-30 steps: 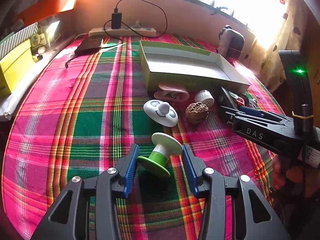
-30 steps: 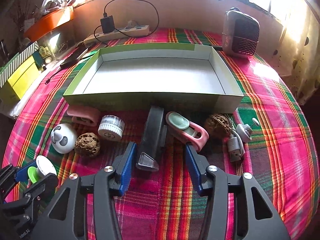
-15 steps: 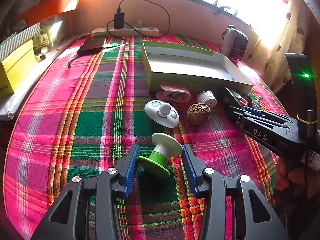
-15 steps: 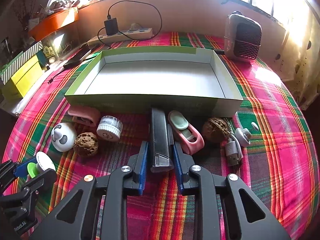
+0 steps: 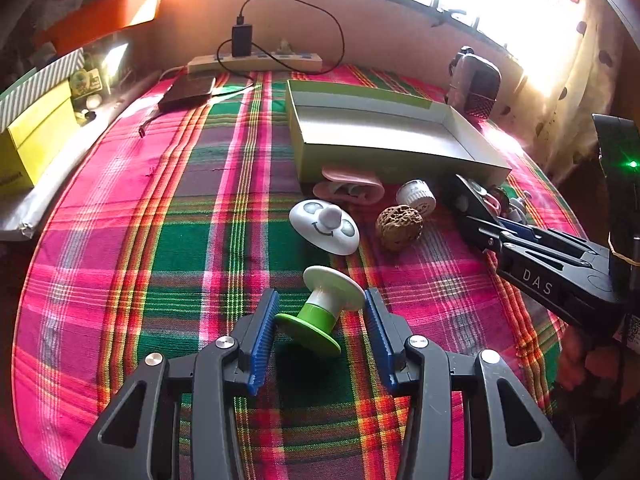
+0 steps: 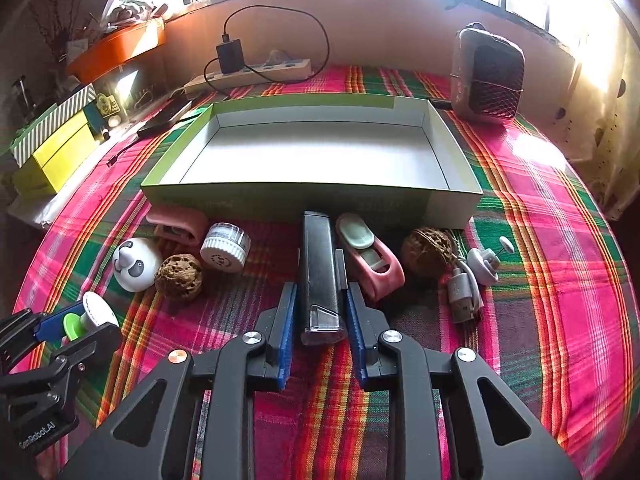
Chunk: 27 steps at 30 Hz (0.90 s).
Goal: Organize objects
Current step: 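Carry the black device with the right tool while the left tool carries the spool over the box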
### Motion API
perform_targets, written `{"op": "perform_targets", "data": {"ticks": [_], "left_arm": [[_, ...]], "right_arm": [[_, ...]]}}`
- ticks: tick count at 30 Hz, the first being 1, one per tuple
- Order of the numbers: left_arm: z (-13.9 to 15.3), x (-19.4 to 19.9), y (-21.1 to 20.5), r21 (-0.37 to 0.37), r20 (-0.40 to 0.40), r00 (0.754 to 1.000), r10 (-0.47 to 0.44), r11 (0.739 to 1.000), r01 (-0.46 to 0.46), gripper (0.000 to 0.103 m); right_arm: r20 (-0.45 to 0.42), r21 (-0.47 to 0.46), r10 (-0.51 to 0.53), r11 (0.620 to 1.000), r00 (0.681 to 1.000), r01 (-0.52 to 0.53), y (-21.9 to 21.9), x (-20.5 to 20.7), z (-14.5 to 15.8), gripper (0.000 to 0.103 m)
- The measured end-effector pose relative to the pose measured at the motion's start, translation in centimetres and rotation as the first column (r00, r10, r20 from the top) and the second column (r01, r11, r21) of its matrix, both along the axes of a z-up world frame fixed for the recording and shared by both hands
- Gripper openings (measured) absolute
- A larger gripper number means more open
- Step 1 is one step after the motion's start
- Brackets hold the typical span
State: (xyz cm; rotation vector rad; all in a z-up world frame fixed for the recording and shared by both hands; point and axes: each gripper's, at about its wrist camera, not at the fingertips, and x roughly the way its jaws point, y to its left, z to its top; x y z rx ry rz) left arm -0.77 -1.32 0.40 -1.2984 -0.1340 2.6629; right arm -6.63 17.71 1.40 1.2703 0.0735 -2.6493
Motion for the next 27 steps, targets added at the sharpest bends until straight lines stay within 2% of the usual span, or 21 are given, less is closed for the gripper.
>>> {"op": "perform_targets", "data": {"ticks": [27], "left_arm": [[3.0,-0.6,0.9,-0.007,-0.048,0.999,-0.016,1.000,0.015,0.041]], "right_arm": [[-0.057,-0.035,0.030,0.999,0.998,-0.032,0.8,1.4,2.7,0.025]]}}
